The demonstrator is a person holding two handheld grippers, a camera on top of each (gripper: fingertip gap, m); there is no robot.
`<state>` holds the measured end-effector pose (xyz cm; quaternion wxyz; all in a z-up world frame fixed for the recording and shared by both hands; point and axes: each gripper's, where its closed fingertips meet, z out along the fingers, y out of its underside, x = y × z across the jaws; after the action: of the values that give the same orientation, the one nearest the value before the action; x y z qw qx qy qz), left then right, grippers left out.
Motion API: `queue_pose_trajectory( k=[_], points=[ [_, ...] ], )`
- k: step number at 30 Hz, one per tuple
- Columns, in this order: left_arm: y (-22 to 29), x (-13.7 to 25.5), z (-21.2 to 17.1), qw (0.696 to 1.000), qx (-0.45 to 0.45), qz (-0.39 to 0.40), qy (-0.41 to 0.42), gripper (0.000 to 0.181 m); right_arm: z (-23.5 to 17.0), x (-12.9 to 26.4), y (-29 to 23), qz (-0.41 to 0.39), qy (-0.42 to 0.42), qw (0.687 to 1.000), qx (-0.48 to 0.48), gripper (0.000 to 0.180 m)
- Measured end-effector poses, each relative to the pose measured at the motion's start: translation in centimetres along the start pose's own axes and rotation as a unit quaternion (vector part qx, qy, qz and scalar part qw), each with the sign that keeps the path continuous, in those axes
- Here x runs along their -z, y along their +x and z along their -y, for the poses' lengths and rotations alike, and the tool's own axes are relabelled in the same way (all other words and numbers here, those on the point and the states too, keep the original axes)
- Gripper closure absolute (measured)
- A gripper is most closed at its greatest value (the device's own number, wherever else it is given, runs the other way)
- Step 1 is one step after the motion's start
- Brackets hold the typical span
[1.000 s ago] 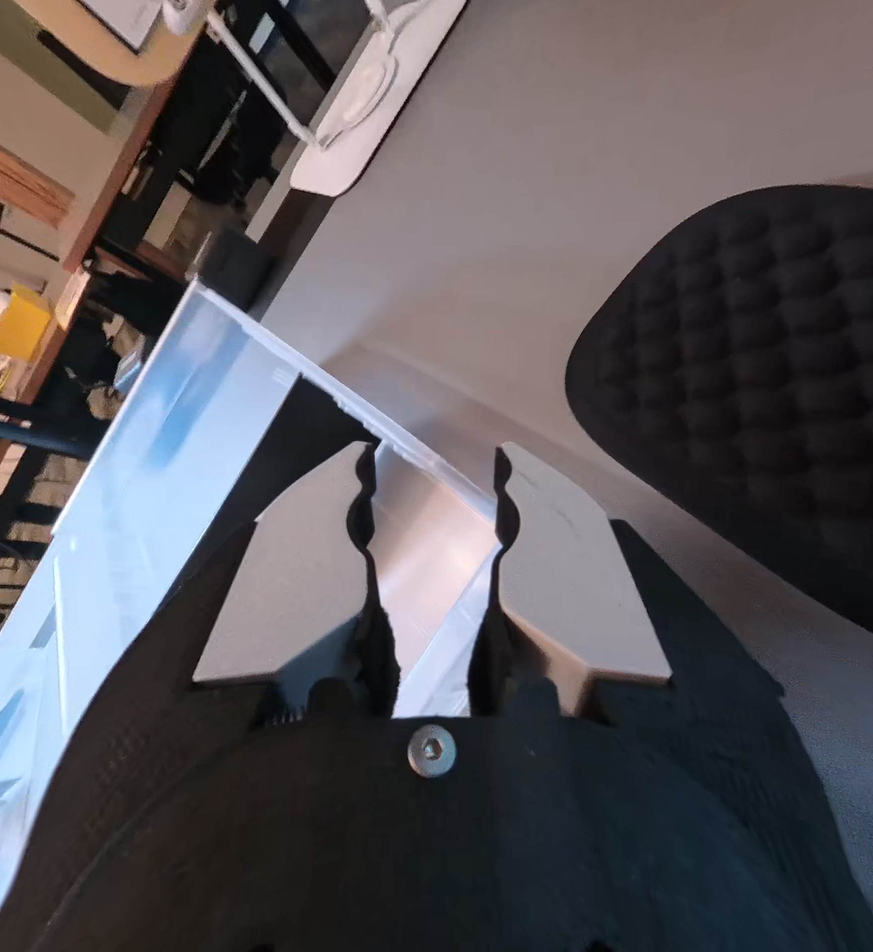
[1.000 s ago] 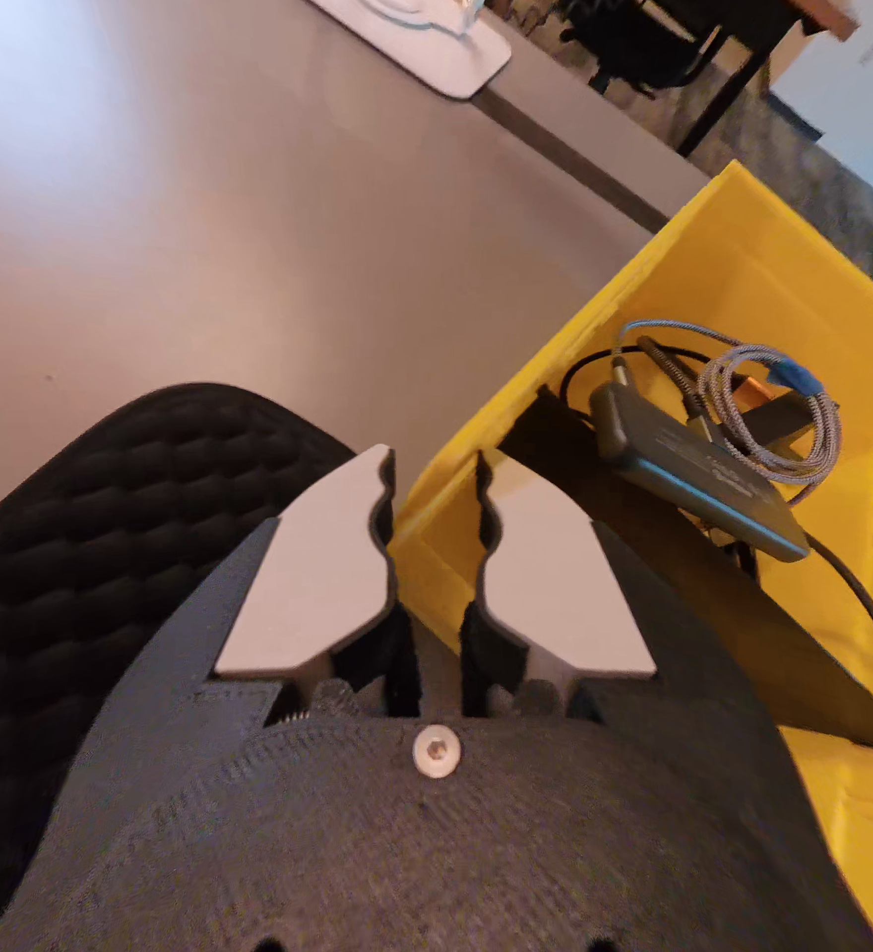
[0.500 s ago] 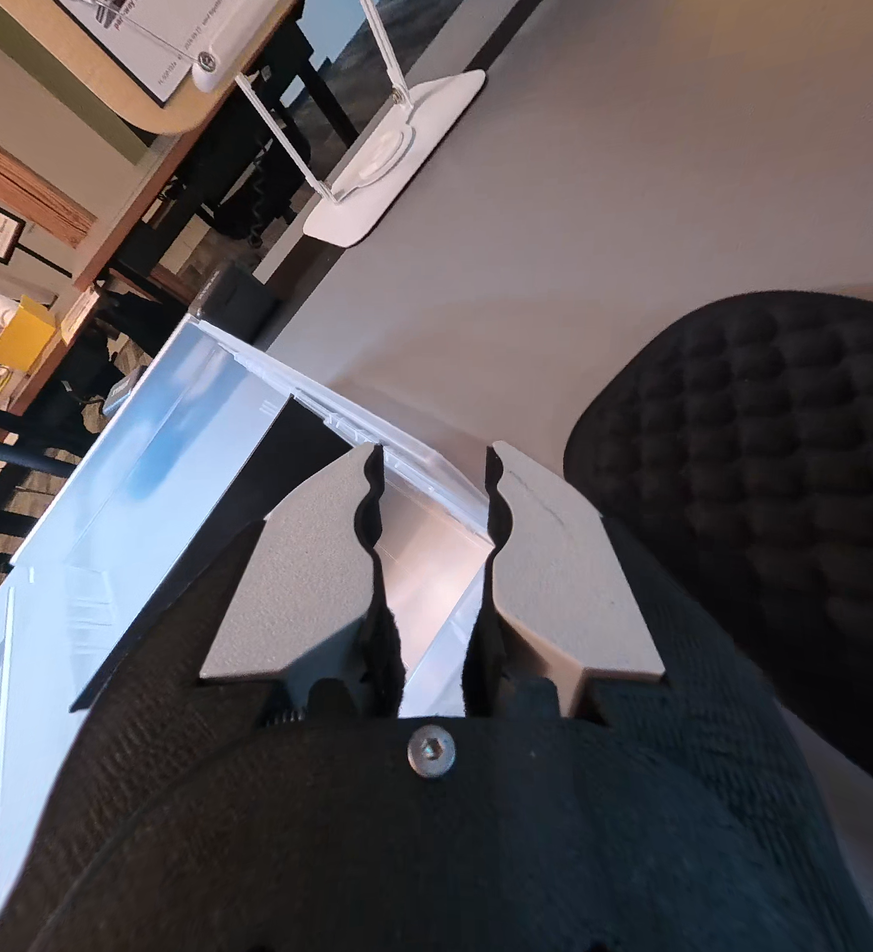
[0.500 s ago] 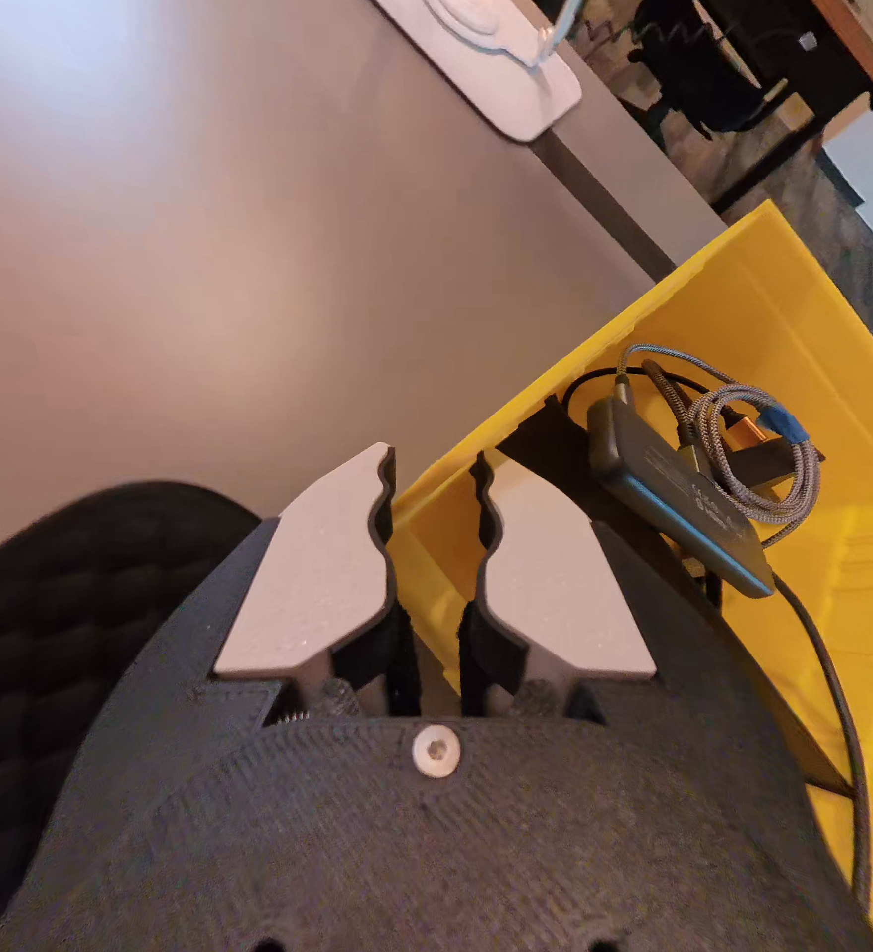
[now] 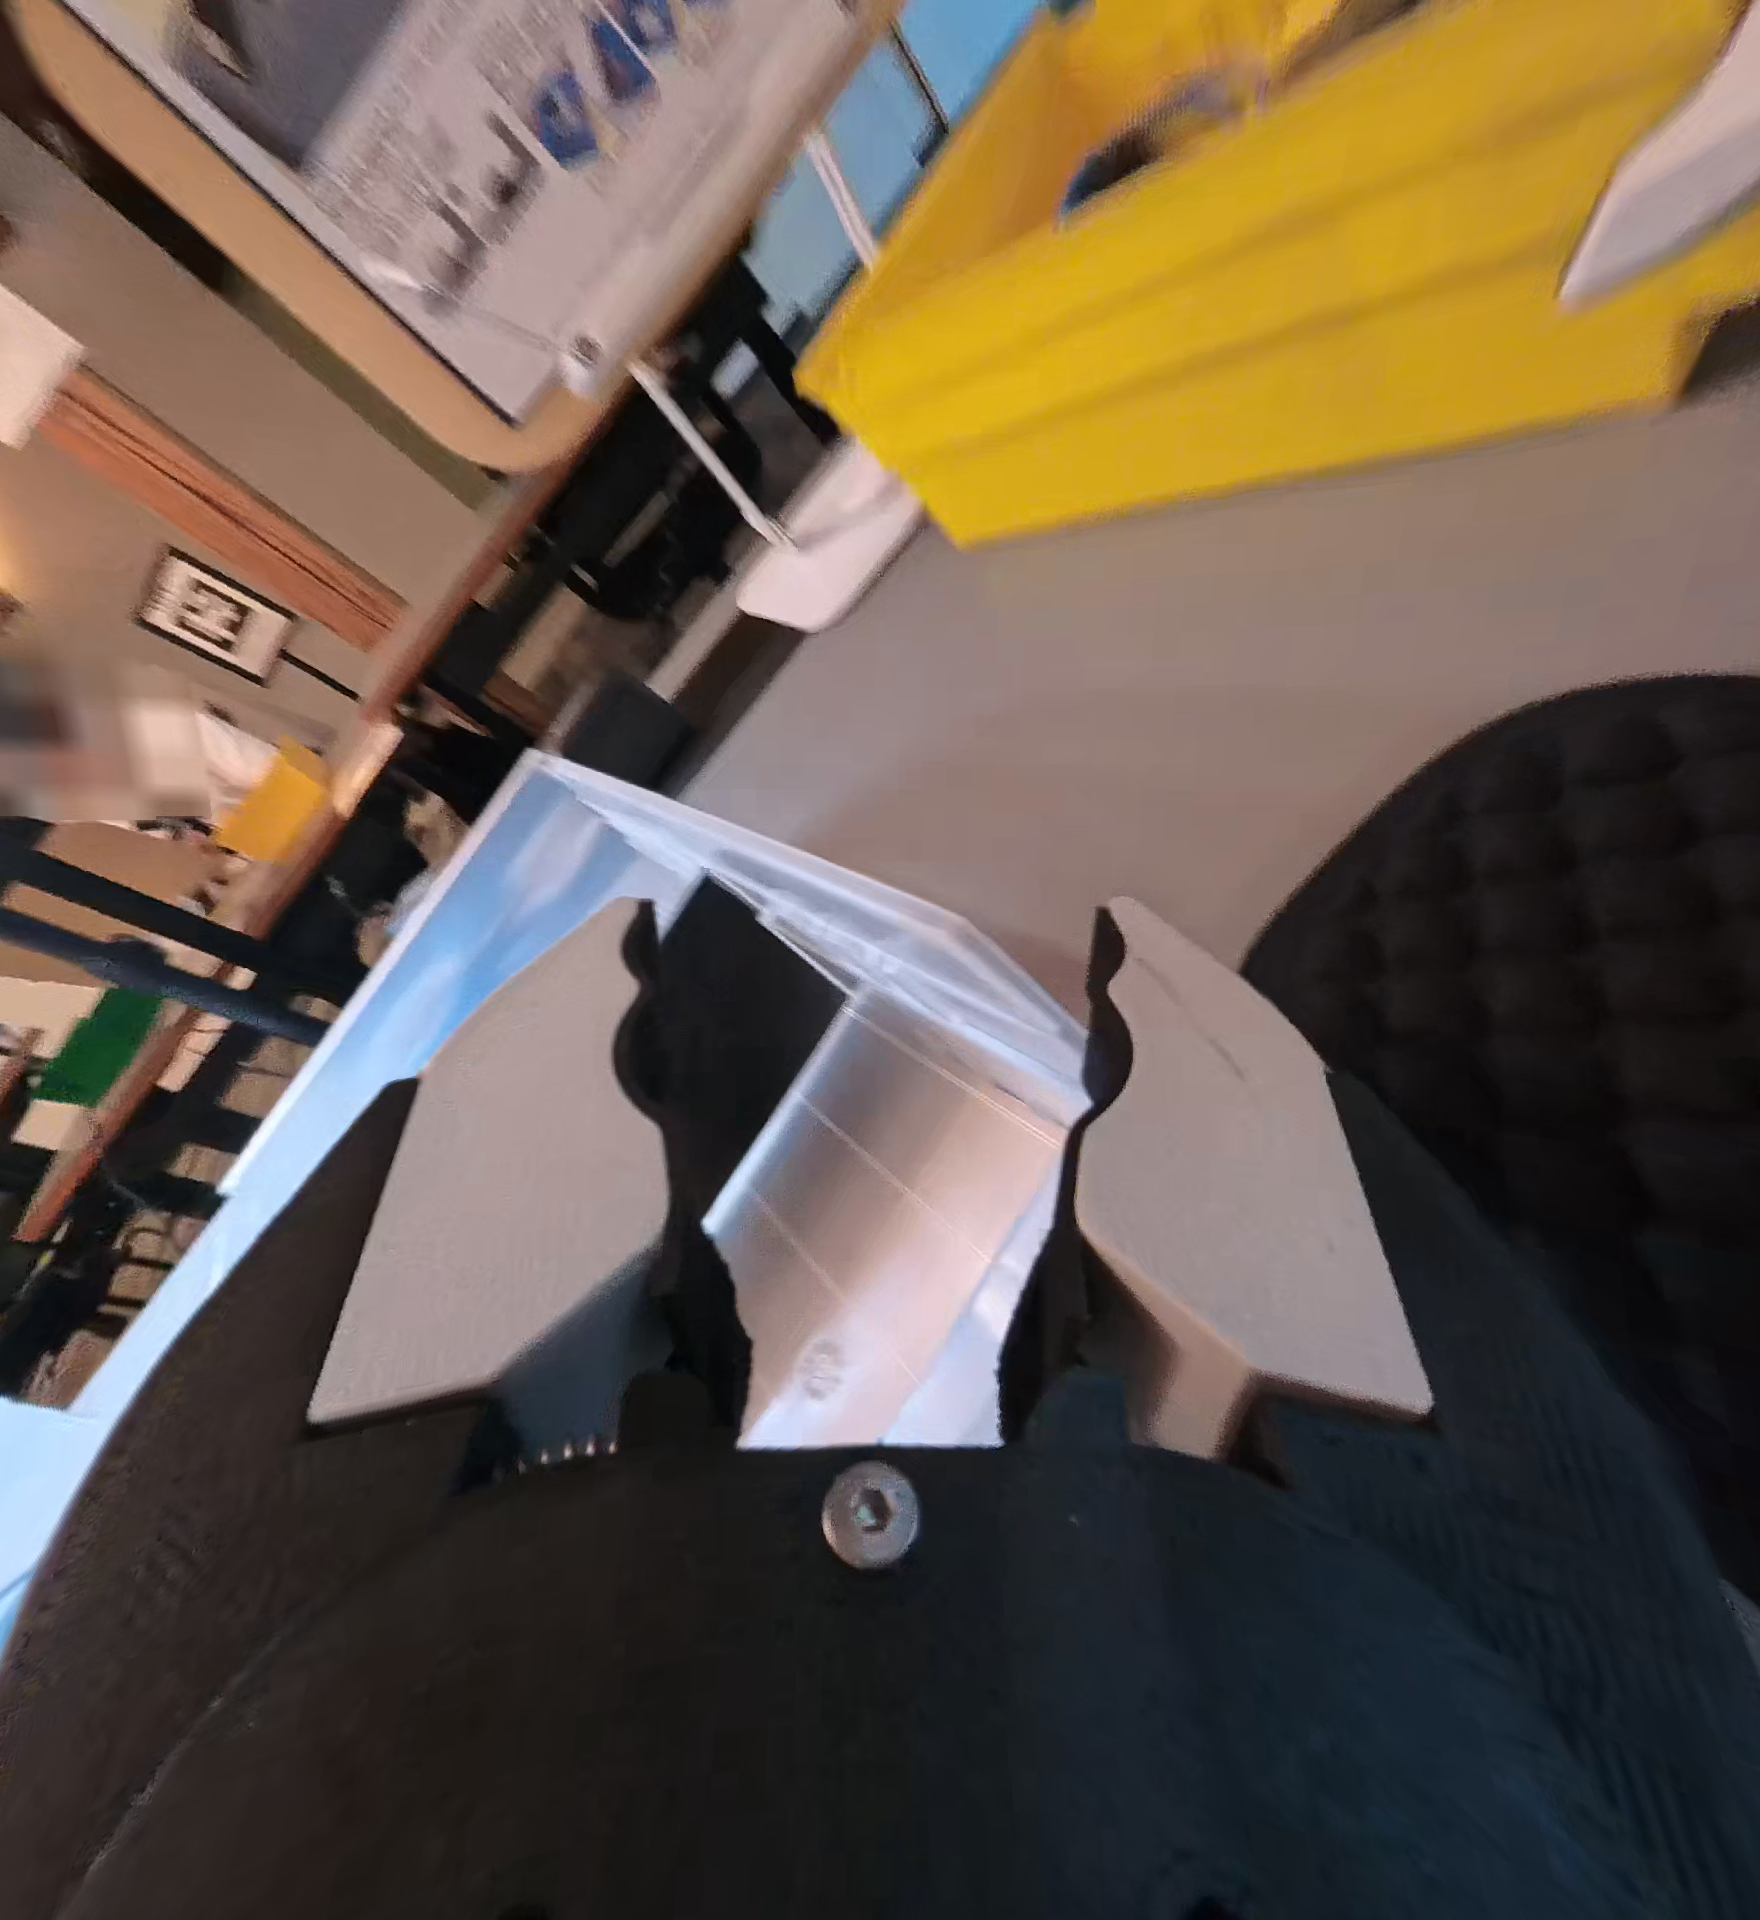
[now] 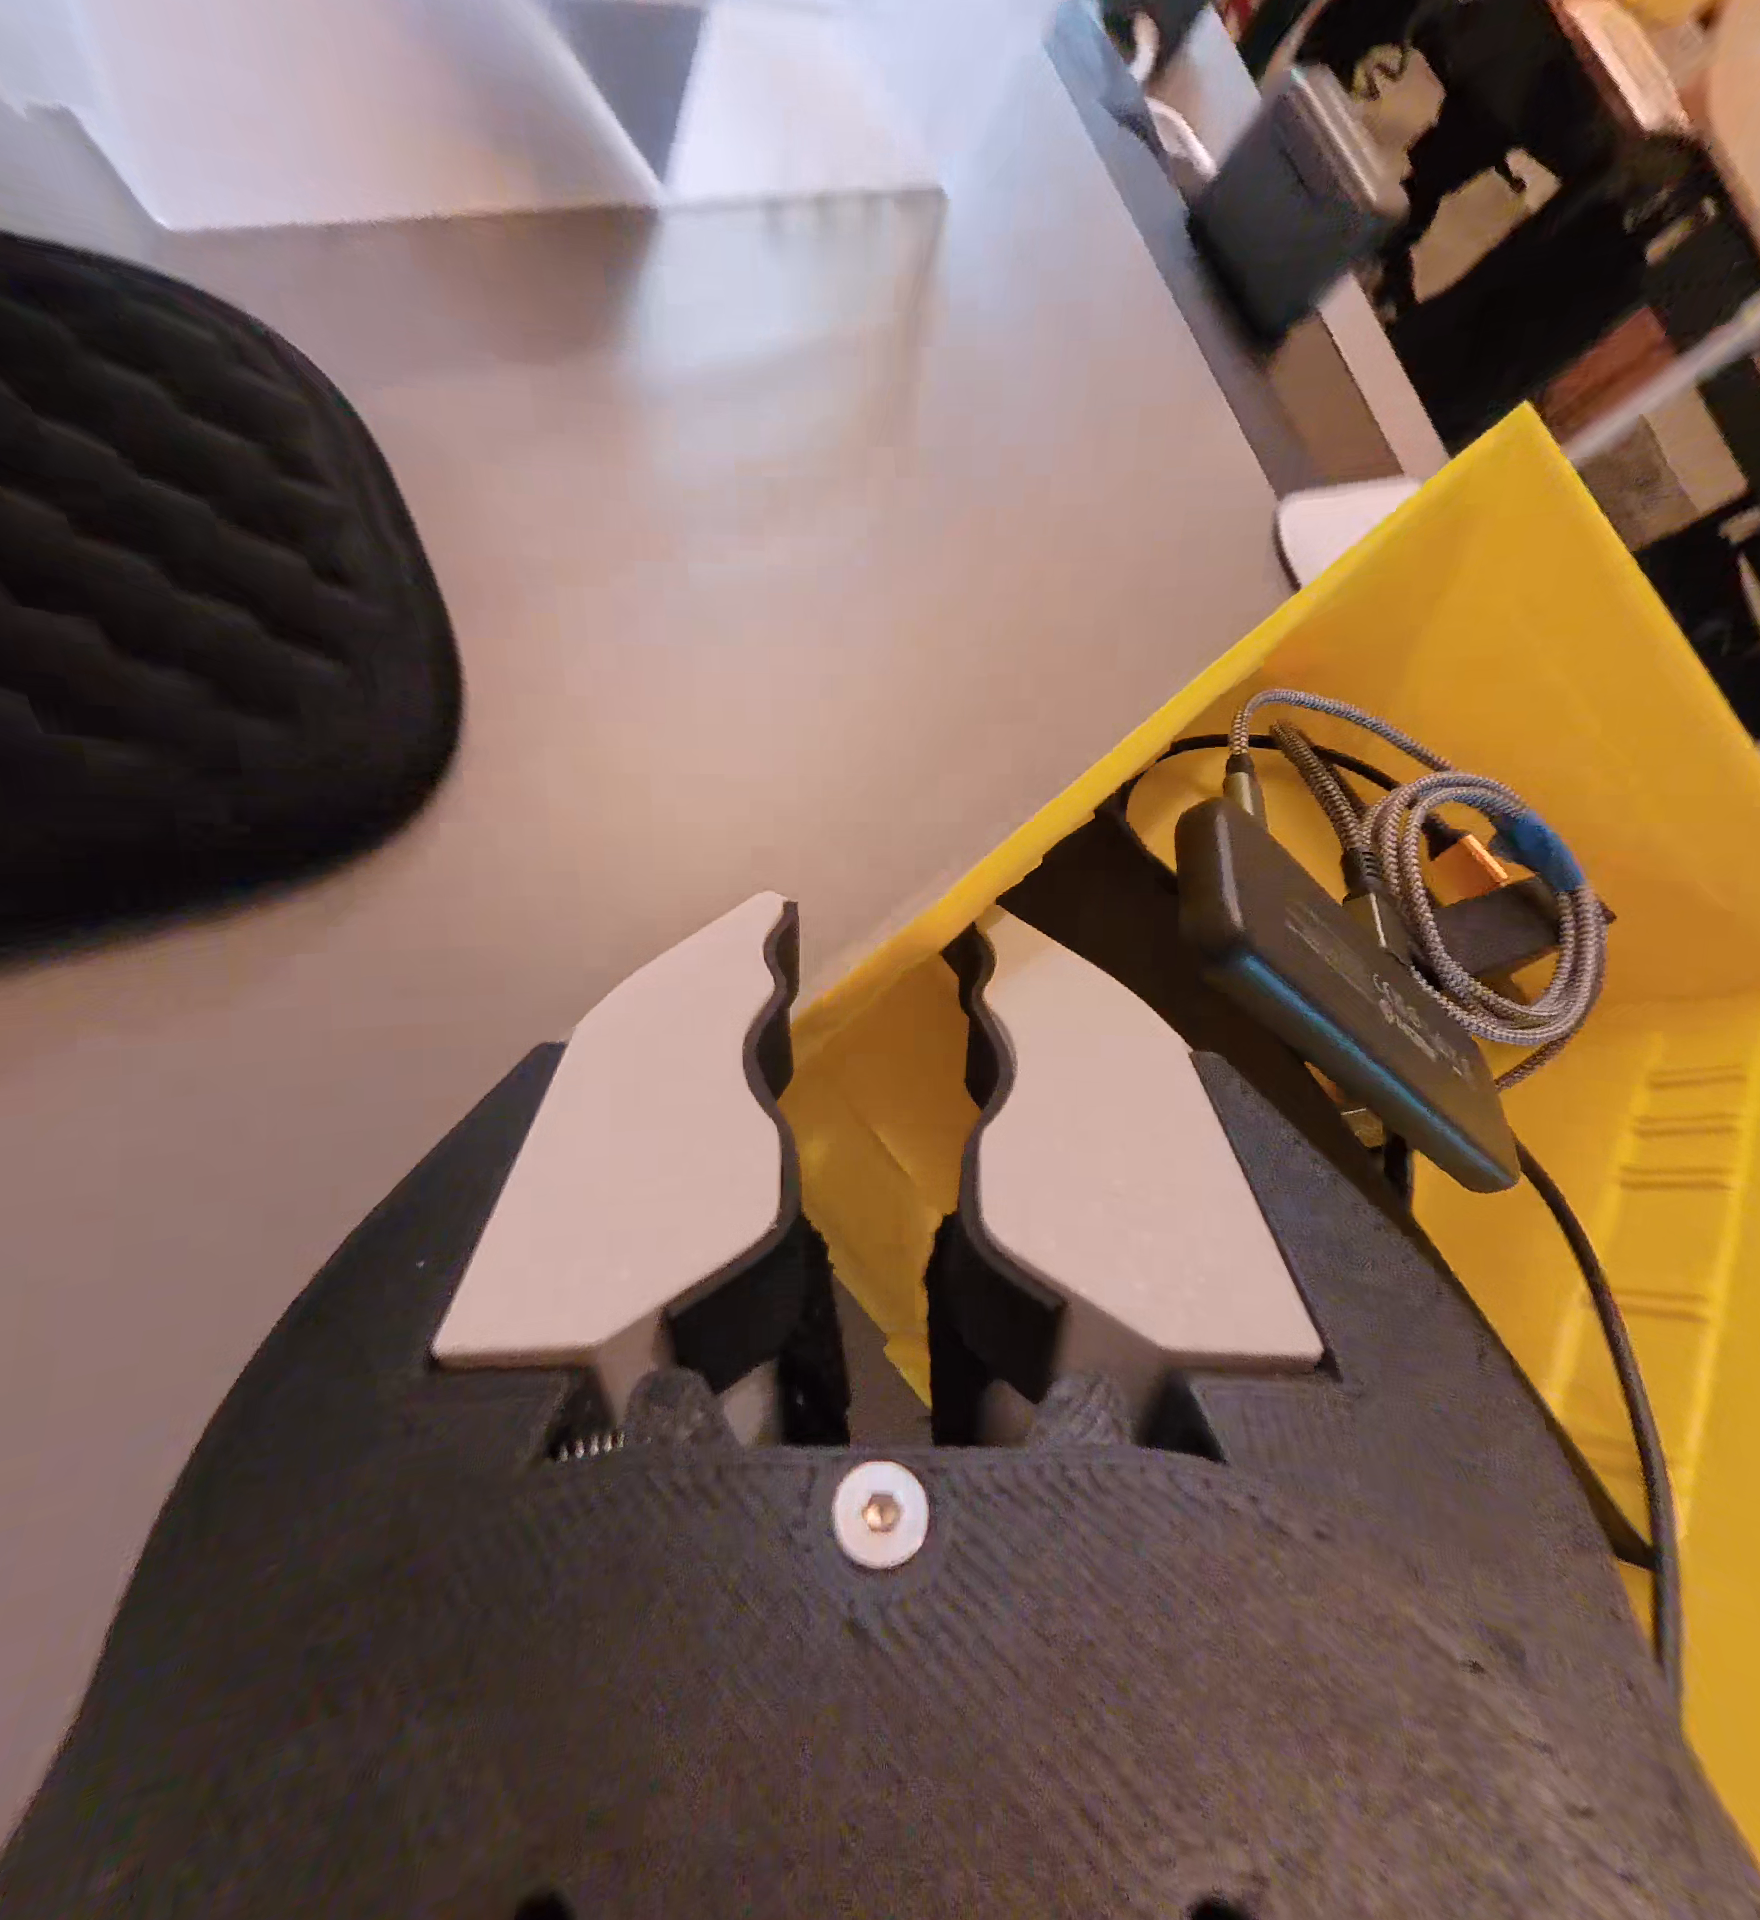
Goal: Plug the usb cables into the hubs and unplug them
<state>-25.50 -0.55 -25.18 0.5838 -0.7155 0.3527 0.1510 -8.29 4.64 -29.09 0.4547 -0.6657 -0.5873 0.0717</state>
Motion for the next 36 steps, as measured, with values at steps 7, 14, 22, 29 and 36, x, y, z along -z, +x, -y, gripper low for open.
queue_pose_trajectory(
  k=[7, 14, 22, 29, 36],
  points=[
    [-9.3, 7.4, 0.5, 0.959, 0.167, 0.180, 0.143, 0.094, 6.5, -4.9, -3.5, 0.047, 0.032, 0.997, 0.046, 0.150],
    [-11.7, 8.9, -9.8, 0.908, 0.349, 0.231, 0.021, 0.095, 10.6, -5.9, -5.9, 0.061, 0.152, 0.986, 0.035, 0.132],
    [-9.1, 7.9, -13.3, 0.916, 0.332, 0.188, -0.126, 0.145, 17.0, 3.1, -5.2, -0.066, 0.439, 0.896, 0.000, 0.124],
    [-7.7, 7.6, -13.1, 0.923, 0.321, 0.150, -0.148, 0.127, 14.5, -3.2, -9.1, 0.066, 0.269, 0.953, -0.127, 0.132],
    [-7.0, 6.3, -13.5, 0.924, 0.316, 0.138, -0.167, 0.138, 13.0, -6.0, -9.7, 0.068, 0.180, 0.977, -0.093, 0.159]
  ],
)
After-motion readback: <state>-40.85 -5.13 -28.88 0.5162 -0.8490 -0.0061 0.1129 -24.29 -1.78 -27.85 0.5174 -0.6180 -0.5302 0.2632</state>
